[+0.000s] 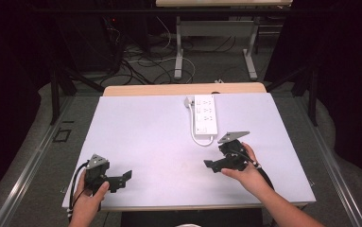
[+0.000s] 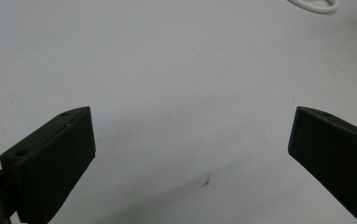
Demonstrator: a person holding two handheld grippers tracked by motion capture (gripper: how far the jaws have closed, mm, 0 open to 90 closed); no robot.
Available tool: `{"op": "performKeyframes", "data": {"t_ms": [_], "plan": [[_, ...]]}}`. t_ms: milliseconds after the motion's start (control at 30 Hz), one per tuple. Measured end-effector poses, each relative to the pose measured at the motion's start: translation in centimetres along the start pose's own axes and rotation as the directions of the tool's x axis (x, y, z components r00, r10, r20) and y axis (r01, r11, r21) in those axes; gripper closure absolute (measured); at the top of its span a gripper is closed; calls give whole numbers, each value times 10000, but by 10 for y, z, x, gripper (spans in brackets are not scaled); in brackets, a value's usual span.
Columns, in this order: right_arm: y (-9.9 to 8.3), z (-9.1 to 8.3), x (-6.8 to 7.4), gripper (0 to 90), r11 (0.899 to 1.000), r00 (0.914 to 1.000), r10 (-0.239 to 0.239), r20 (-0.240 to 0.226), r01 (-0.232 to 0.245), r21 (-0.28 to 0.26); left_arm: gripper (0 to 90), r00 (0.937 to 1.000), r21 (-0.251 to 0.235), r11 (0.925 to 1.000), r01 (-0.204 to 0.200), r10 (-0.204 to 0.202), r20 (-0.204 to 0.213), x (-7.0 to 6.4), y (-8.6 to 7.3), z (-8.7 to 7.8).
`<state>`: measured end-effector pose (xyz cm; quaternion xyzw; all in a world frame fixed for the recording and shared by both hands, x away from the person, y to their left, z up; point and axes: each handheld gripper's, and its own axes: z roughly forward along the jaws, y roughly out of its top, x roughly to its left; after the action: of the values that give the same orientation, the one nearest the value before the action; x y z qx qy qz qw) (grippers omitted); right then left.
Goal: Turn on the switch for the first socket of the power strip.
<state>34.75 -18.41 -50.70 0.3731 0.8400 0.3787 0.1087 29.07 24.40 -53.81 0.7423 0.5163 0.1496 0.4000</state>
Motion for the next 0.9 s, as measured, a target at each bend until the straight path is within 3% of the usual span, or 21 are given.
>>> {"op": "performKeyframes", "data": {"t_ms": [33,67,433,900], "plan": [[-2,-3,0,147,9999,10000,38,1,-38,120,4,10000,-3,10000,2,-2,1,0,0,0],[-6,-3,-1,144,9997,9999,98,87,-96,-225,4,10000,-3,10000,-1,1,3,0,0,0],[-32,-22,-9,24,9934,9958,790,469,-747,-870,4,10000,-30,10000,-52,52,38,0,0,0],[-59,-39,-26,0,9844,9827,1348,1269,-1183,-1302,4,9998,-14,9998,-196,196,1,0,0,0]]}}
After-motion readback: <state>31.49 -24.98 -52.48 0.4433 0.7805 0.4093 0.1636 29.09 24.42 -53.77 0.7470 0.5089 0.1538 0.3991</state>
